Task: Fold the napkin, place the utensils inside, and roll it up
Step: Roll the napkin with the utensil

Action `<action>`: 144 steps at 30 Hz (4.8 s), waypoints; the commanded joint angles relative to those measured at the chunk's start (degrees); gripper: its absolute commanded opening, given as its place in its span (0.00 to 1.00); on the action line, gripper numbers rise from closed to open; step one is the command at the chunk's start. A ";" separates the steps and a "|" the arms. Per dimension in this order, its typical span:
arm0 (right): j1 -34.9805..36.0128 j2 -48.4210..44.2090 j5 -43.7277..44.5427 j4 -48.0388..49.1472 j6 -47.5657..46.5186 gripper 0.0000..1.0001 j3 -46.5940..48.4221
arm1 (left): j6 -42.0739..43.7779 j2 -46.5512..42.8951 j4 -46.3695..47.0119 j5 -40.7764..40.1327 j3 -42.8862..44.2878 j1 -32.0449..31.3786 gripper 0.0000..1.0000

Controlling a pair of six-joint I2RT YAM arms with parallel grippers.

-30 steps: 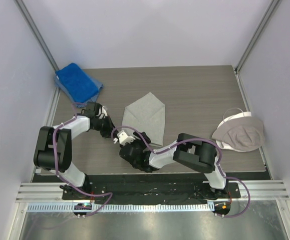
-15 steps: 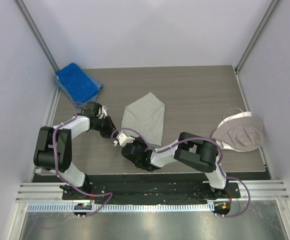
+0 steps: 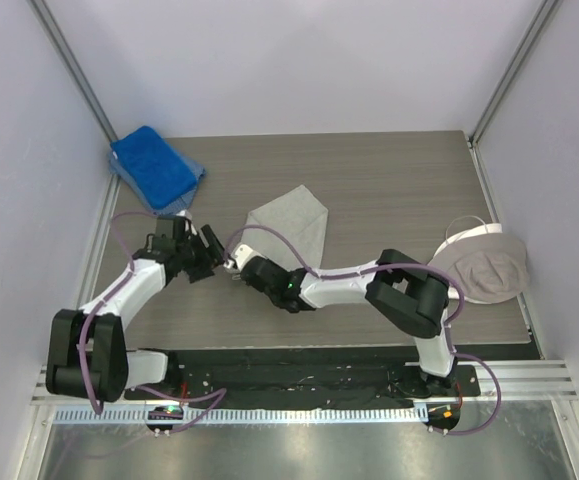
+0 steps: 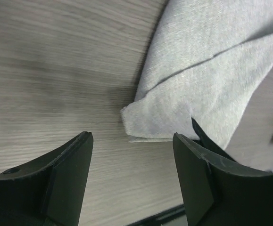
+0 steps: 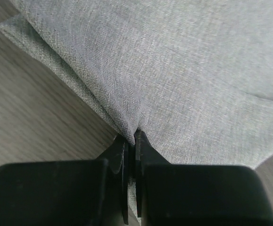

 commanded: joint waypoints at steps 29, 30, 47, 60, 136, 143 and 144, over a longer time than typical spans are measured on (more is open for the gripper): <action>-21.08 14.09 -76.33 -39.84 18.08 0.01 27.07 | 12.76 -14.19 34.45 -8.12 -18.30 -14.35 0.74; -21.44 14.71 -77.05 -39.75 18.08 0.01 27.16 | 13.02 -13.57 34.46 -8.03 -18.21 -14.53 0.74; -25.13 18.23 -84.17 -39.22 17.81 0.01 27.78 | 15.05 -8.03 30.15 -13.13 -15.84 -18.83 0.74; -28.03 19.20 -90.76 -38.26 18.08 0.01 27.16 | 16.10 -4.44 21.02 -14.60 -11.10 -23.58 0.71; -12.48 -18.43 -30.30 0.94 6.49 0.72 -9.58 | 15.05 12.18 -3.07 -11.28 9.12 -26.13 0.00; -10.19 -14.56 -27.83 0.24 2.87 0.71 -7.39 | 15.05 12.45 -2.81 -10.67 9.03 -25.87 0.00; -10.19 -14.03 -28.18 -0.02 2.61 0.71 -7.12 | 15.05 12.53 -2.81 -10.58 9.03 -25.95 0.00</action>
